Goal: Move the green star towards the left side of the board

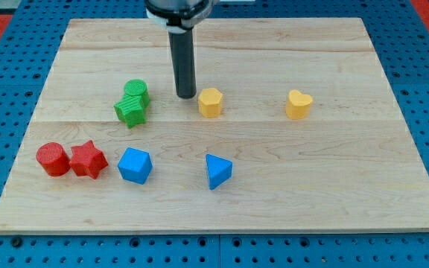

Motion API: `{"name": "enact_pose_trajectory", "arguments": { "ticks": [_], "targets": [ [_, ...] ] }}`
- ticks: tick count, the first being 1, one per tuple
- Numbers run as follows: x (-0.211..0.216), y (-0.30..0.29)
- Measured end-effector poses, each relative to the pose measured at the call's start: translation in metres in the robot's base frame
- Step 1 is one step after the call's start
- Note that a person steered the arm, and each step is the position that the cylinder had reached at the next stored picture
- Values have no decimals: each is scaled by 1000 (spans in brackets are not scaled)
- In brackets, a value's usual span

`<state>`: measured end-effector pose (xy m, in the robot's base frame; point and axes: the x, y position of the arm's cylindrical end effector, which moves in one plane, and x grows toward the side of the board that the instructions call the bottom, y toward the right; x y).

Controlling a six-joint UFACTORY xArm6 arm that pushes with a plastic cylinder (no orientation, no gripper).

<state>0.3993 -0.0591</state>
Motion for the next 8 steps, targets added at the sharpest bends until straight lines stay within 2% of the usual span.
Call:
{"name": "enact_pose_trajectory", "arguments": {
  "ticks": [1, 2, 3, 4, 5, 6, 8],
  "targets": [
    [20, -82],
    [23, -126],
    [32, -126],
    [61, -93],
    [82, -143],
    [62, -193],
    [15, -170]
  ]
}}
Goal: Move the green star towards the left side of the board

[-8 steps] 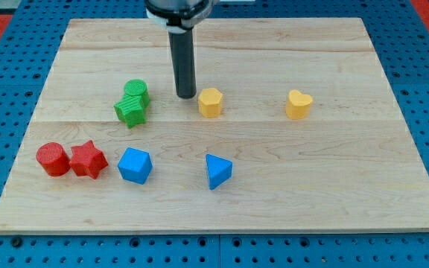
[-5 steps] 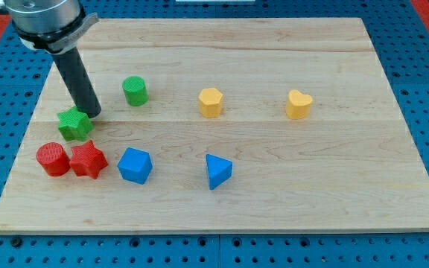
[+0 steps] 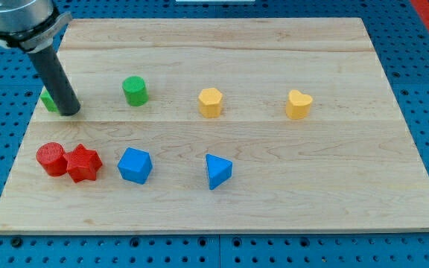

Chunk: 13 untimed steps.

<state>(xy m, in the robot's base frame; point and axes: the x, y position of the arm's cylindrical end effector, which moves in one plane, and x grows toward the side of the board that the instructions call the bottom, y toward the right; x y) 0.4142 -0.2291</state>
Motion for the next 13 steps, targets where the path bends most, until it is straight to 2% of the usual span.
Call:
{"name": "enact_pose_trajectory", "arguments": {
  "ticks": [1, 2, 4, 5, 6, 7, 8, 9, 10, 12, 13],
  "targets": [
    [16, 5],
    [2, 43],
    [-76, 60],
    [-40, 94],
    [-9, 96],
    [-58, 74],
    [-87, 71],
    [-86, 13],
    [-55, -34],
    [-42, -23],
    [-55, -25]
  ]
}}
